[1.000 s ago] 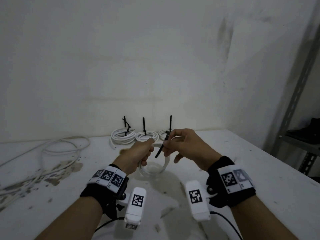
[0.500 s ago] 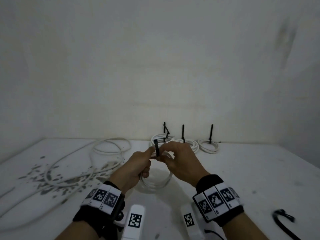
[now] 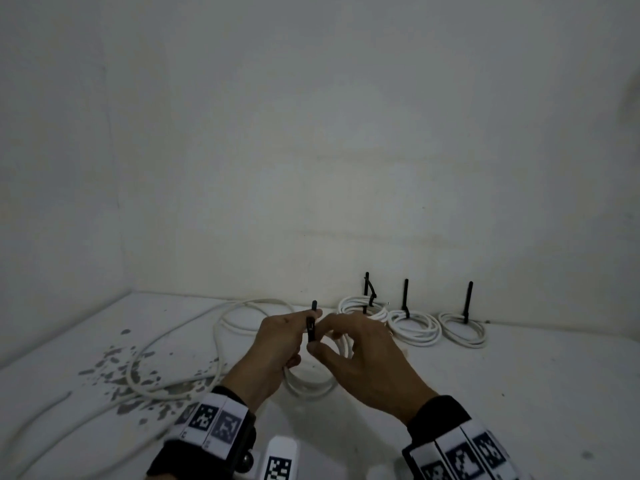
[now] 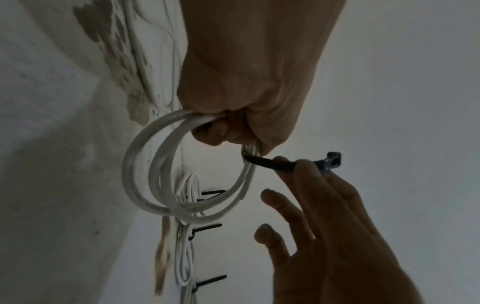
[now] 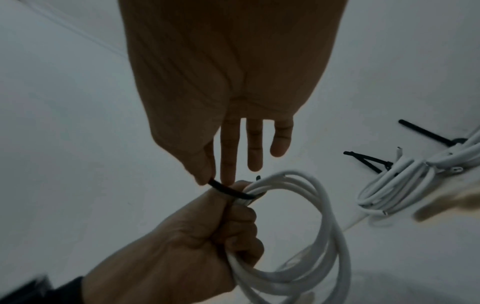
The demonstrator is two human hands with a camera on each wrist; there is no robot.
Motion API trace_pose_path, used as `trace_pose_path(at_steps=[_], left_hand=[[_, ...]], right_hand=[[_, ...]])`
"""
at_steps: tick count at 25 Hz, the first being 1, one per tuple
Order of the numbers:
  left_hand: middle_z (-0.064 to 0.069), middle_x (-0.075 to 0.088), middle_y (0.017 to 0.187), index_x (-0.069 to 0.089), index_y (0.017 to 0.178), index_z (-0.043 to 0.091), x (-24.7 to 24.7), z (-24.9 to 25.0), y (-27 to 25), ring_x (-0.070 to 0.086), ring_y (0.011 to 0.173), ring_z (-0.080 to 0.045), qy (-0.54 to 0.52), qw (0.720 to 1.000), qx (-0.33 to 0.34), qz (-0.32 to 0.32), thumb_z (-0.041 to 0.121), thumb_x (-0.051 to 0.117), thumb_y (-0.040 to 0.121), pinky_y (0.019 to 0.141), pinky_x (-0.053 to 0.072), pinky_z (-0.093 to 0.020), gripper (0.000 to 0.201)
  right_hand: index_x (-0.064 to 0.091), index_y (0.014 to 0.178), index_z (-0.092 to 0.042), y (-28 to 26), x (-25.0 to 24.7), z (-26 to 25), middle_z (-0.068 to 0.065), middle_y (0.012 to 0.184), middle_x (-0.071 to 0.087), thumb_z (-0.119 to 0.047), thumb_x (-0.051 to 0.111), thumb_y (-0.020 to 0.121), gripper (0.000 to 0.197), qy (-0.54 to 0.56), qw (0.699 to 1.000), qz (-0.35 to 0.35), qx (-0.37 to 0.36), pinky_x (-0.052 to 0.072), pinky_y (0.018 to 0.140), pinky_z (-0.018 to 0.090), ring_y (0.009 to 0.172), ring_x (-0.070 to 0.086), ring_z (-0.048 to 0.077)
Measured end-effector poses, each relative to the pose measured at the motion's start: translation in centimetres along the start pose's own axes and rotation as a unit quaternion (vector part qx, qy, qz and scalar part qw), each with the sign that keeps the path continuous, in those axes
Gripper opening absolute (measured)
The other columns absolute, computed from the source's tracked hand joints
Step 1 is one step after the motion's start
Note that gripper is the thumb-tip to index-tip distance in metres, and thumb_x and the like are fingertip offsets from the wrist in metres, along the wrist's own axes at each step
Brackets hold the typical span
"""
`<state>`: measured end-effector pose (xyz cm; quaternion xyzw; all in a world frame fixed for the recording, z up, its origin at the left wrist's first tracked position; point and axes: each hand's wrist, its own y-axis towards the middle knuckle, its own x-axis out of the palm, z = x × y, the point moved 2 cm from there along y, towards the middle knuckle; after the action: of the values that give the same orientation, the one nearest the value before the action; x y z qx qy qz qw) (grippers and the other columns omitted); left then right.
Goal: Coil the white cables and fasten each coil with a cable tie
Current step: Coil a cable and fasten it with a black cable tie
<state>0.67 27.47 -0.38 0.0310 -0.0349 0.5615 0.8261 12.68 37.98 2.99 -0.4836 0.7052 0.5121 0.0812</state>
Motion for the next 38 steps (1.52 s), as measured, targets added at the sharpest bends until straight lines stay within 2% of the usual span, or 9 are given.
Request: trace_pose_path(at_steps=[4, 7, 11, 17, 20, 27, 29, 34, 38], left_hand=[[0.018, 0.054, 0.047, 0.079, 0.095, 0.016, 0.8, 1.4, -1.1, 0.042, 0.040, 0.001, 0.121, 0.983, 0.137, -0.032, 0.020, 0.060, 0.095, 0.044, 0.030, -0.010, 0.019], [0.017, 0.060, 0.049, 0.080, 0.092, 0.020, 1.7, 2.1, -1.6, 0.040, 0.037, 0.003, 0.200, 0.953, 0.223, -0.048, 0.023, 0.059, 0.097, 0.044, 0.029, -0.010, 0.022], [0.007, 0.076, 0.077, 0.080, 0.096, 0.031, 1.8, 1.8, -1.4, 0.054, 0.049, -0.003, 0.251, 0.933, 0.255, -0.042, 0.028, 0.059, 0.095, 0.054, 0.041, -0.022, 0.021], [0.014, 0.076, 0.084, 0.079, 0.099, 0.031, 1.8, 2.1, -1.6, 0.065, 0.070, 0.010, 0.270, 0.920, 0.279, -0.049, 0.025, 0.060, 0.095, 0.069, 0.048, -0.016, 0.021], [0.015, 0.076, 0.089, 0.078, 0.099, 0.033, 1.5, 1.9, -1.5, 0.070, 0.084, 0.001, 0.291, 0.912, 0.287, -0.039, 0.029, 0.062, 0.094, 0.081, 0.056, -0.029, 0.018], [0.016, 0.076, 0.084, 0.078, 0.099, 0.034, 1.4, 3.6, -2.5, 0.072, 0.077, -0.007, 0.300, 0.898, 0.302, -0.110, 0.038, 0.055, 0.094, 0.077, 0.058, -0.040, 0.024], [0.012, 0.076, 0.084, 0.078, 0.099, 0.033, 2.0, 3.7, -2.8, 0.072, 0.074, -0.010, 0.284, 0.901, 0.305, -0.118, 0.041, 0.053, 0.093, 0.074, 0.058, -0.036, 0.027], [0.000, 0.062, 0.055, 0.075, 0.072, 0.019, 3.4, 3.5, -3.5, 0.036, 0.039, -0.002, 0.238, 0.919, 0.300, -0.095, 0.030, 0.054, 0.099, 0.046, 0.032, -0.017, 0.036], [0.011, 0.074, 0.073, 0.081, 0.093, 0.019, 2.9, 3.1, -2.8, 0.063, 0.058, 0.001, 0.206, 0.933, 0.292, -0.053, 0.030, 0.056, 0.098, 0.055, 0.048, -0.023, 0.028]], right_hand=[[0.062, 0.086, -0.012, 0.8, -0.8, 0.5, 0.005, 0.076, 0.073, -0.021, 0.067, 0.092, 0.012, 0.167, 0.969, 0.080, 0.164, 0.046, 0.061, 0.020, 0.069, 0.064, 0.010], [0.065, 0.093, -0.014, 0.8, -1.3, 0.4, -0.004, 0.063, 0.069, -0.013, 0.063, 0.091, 0.003, 0.205, 0.944, 0.107, 0.235, 0.043, 0.051, 0.018, 0.052, 0.059, -0.001], [0.068, 0.095, -0.021, 0.5, -1.7, 0.7, -0.002, 0.061, 0.067, -0.018, 0.064, 0.089, 0.008, 0.113, 0.958, 0.142, 0.222, 0.045, 0.054, 0.023, 0.050, 0.056, 0.001], [0.074, 0.110, -0.020, 0.5, -2.0, 0.7, -0.013, 0.047, 0.056, -0.017, 0.066, 0.088, 0.023, 0.050, 0.972, 0.128, 0.189, 0.039, 0.054, 0.009, 0.048, 0.052, -0.001], [0.073, 0.116, -0.021, 0.4, -1.8, 0.8, -0.021, 0.045, 0.053, -0.020, 0.068, 0.089, 0.027, 0.024, 0.979, 0.097, 0.177, 0.037, 0.058, 0.008, 0.050, 0.053, -0.003], [0.074, 0.092, -0.009, 0.5, -3.8, 0.6, 0.016, 0.070, 0.071, -0.015, 0.066, 0.094, 0.010, 0.266, 0.934, 0.037, 0.234, 0.055, 0.052, 0.036, 0.054, 0.061, 0.022], [0.075, 0.083, -0.009, 0.7, -4.3, 0.7, 0.010, 0.073, 0.070, -0.014, 0.069, 0.092, 0.012, 0.201, 0.953, 0.088, 0.208, 0.058, 0.052, 0.038, 0.057, 0.064, 0.021], [0.053, 0.073, -0.015, 1.2, -3.5, 0.3, -0.006, 0.073, 0.055, -0.004, 0.060, 0.092, 0.023, -0.079, 0.977, 0.175, 0.097, 0.039, 0.057, 0.011, 0.065, 0.052, 0.004], [0.046, 0.078, -0.016, 0.8, -3.5, -0.6, -0.001, 0.078, 0.050, -0.007, 0.050, 0.098, 0.023, -0.070, 0.974, 0.203, 0.076, 0.037, 0.052, 0.016, 0.061, 0.047, 0.008]])
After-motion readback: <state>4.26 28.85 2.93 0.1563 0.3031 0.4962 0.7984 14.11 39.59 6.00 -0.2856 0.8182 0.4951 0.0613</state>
